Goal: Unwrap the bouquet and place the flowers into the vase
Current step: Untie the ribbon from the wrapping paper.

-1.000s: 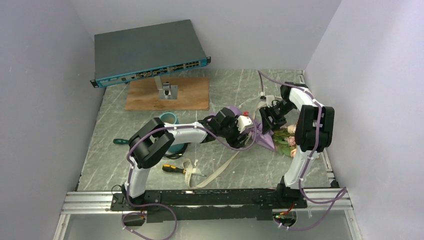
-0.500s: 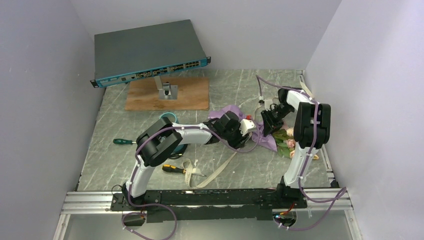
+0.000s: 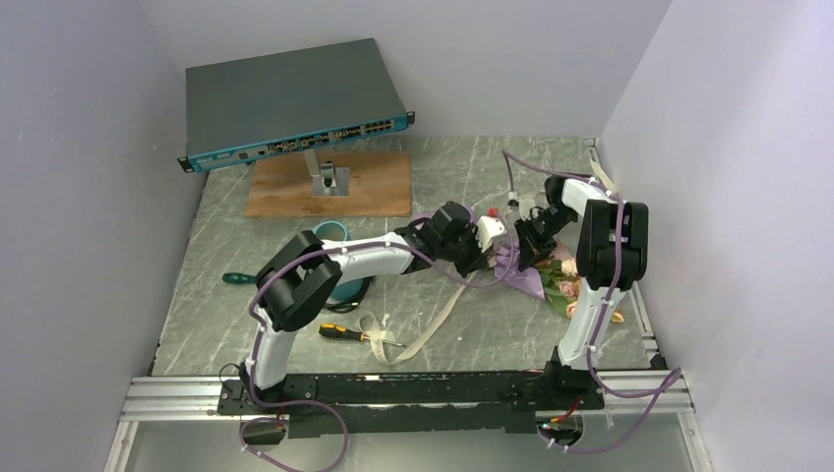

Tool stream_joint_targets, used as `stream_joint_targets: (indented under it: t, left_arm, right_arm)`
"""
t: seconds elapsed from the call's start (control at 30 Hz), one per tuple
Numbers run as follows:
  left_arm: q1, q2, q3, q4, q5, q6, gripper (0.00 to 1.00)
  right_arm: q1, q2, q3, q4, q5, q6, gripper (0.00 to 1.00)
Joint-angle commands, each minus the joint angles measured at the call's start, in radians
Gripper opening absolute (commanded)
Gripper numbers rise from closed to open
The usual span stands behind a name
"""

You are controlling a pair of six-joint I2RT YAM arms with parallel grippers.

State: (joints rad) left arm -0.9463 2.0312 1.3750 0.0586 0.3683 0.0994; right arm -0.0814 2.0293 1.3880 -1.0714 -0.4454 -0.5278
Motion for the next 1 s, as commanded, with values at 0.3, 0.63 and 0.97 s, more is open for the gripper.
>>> stream_joint_targets:
  t: [0.3, 0.63, 0.97]
  left_arm:
    - [0.103, -0.089, 0.201, 0.065, 0.094, -0.115, 0.0]
    - [0.107, -0.157, 0.042, 0.018, 0.194, 0.123, 0.2]
    - [0.129, -0.2, 0.045, -0.178, 0.392, 0.646, 0.77]
  right_arm:
    - [0.023, 0.055, -0.063, 0.07, 0.096, 0.016, 0.0]
    - [0.028, 0.022, -0.027, 0.028, 0.016, 0.016, 0.0]
    - [0.075, -0.06, -0.042, -0.002, 0.009, -0.041, 0.04]
